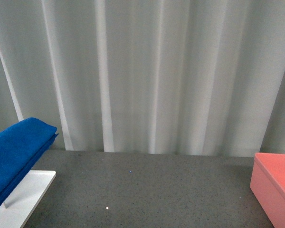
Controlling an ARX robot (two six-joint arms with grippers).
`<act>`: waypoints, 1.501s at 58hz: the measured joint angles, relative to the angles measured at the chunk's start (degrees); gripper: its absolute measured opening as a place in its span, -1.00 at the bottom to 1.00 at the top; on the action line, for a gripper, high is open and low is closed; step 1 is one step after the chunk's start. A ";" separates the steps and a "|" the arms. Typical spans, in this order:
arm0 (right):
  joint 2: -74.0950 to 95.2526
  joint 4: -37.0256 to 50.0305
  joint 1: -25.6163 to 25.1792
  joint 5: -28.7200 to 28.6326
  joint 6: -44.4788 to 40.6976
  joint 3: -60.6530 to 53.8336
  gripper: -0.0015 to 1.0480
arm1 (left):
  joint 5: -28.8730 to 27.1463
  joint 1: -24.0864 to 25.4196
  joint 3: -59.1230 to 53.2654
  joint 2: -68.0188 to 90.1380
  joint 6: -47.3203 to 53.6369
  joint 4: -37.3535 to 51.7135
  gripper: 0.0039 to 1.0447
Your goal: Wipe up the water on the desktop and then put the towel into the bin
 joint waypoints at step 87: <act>0.00 0.00 0.00 -0.02 0.00 0.00 0.87 | 10.84 14.16 66.93 105.53 25.64 10.05 0.88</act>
